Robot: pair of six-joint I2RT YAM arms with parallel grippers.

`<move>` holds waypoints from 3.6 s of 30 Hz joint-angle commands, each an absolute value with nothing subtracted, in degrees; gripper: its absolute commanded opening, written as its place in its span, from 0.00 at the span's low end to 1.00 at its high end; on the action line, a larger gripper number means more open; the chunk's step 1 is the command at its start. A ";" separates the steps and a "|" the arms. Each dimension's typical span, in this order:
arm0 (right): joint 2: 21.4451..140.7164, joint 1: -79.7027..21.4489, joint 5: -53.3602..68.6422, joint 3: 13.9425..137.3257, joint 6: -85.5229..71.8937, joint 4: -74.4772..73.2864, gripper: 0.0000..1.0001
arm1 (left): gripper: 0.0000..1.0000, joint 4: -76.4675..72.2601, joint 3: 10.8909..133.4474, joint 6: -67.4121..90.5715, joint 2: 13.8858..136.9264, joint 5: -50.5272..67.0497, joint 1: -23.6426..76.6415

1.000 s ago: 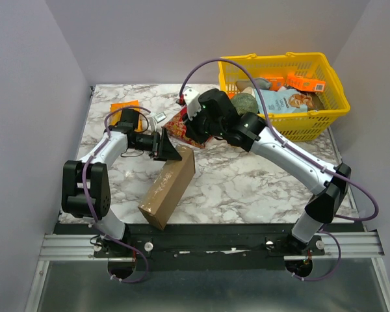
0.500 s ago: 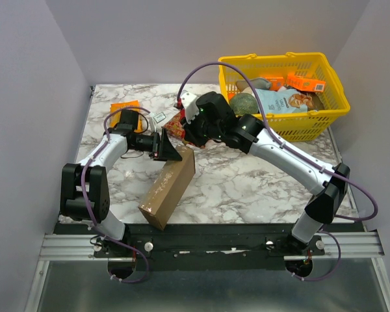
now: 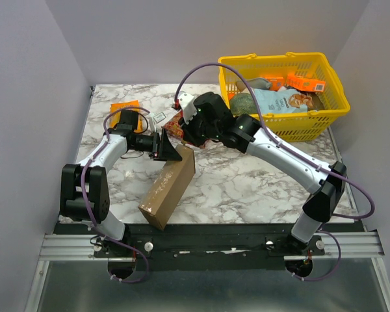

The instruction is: Unpack the express box

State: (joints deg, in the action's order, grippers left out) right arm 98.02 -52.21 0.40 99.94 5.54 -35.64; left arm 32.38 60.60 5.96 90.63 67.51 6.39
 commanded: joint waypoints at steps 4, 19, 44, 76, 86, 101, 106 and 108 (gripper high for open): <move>100.11 -52.65 -2.02 102.22 6.24 -33.40 0.00 | 0.90 34.72 58.54 2.90 91.23 59.15 7.21; 100.46 -52.65 -0.35 103.01 6.85 -34.45 0.00 | 0.90 35.07 58.45 2.55 91.49 59.06 7.21; 99.41 -52.65 1.93 101.43 10.98 -38.32 0.00 | 0.90 34.89 58.62 2.11 92.37 58.45 7.29; 97.29 -51.94 -4.66 102.90 1.85 -50.97 0.00 | 0.73 29.71 60.03 9.93 91.76 55.72 9.22; 103.45 -52.38 -6.06 114.16 -1.93 -59.50 0.00 | 0.68 25.75 56.96 16.17 88.07 53.70 12.57; 101.16 -55.28 -10.98 112.50 -4.65 -62.23 0.01 | 0.59 21.09 50.36 21.71 84.29 49.66 12.48; 100.02 -55.46 -11.51 111.01 -8.42 -63.19 0.00 | 0.58 21.45 50.45 22.06 83.85 48.43 12.48; 99.05 -55.46 -14.41 110.57 -10.89 -64.07 0.00 | 0.57 21.62 50.62 21.88 83.76 47.56 12.48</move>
